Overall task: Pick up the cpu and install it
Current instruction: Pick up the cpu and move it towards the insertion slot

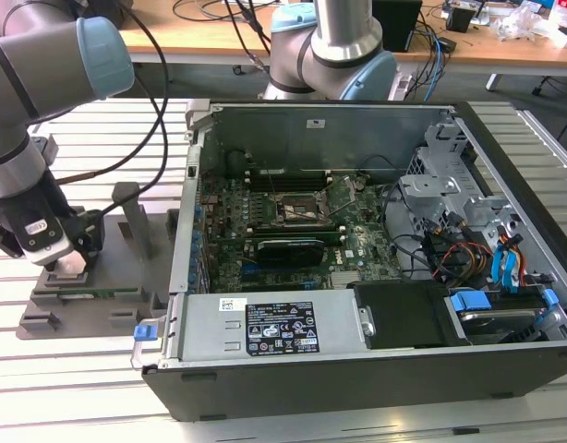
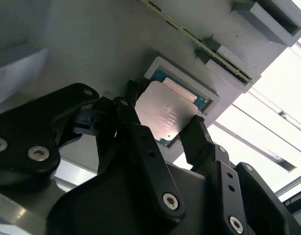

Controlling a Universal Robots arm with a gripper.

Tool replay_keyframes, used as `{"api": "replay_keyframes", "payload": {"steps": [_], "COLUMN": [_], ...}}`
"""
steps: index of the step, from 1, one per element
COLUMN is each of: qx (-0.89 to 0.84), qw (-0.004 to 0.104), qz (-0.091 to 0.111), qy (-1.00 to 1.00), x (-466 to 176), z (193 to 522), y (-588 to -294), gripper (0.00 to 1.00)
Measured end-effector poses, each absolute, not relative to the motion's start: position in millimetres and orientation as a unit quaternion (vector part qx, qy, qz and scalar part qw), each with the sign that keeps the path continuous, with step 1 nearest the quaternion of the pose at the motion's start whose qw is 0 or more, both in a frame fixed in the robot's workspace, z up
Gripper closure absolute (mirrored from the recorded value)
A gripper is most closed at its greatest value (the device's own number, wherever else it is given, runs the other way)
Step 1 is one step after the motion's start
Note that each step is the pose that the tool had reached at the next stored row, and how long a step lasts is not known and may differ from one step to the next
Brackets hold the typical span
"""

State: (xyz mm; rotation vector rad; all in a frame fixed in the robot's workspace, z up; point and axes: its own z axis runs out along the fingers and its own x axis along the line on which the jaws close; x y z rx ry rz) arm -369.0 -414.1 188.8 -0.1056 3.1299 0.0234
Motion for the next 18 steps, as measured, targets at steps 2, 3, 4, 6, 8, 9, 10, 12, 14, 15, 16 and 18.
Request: {"api": "replay_keyframes", "payload": {"steps": [2, 3, 4, 6, 8, 9, 10, 12, 14, 15, 16, 18], "qx": [-0.034, -0.034, -0.034, -0.034, -0.034, -0.034, -0.034, -0.034, -0.034, -0.034, -0.034, -0.034], "qw": [0.005, 0.005, 0.005, 0.004, 0.005, 0.005, 0.005, 0.005, 0.005, 0.005, 0.005, 0.005], "qz": [0.007, 0.007, 0.007, 0.007, 0.007, 0.008, 0.008, 0.008, 0.008, 0.008, 0.008, 0.008], "qy": [0.999, 0.999, 0.999, 0.999, 0.999, 0.999, 0.999, 0.999, 0.999, 0.999, 0.999, 0.999], "x": [-369.0, -368.9, -369.0, -369.2, -369.1, -369.0, -368.9, -369.0, -369.0, -369.0, -369.0, -369.0], "z": [188.9, 188.9, 188.9, 189.1, 189.0, 188.9, 188.9, 188.9, 188.9, 188.9, 188.9, 189.0], "y": [-414.1, -414.1, -414.1, -414.1, -414.1, -414.1, -414.1, -414.1, -414.1, -414.1, -414.1, -414.1], "gripper": [0.38, 0.38, 0.38, 0.4, 0.44, 0.44, 0.44, 0.44, 0.44, 0.44, 0.44, 0.44]}}
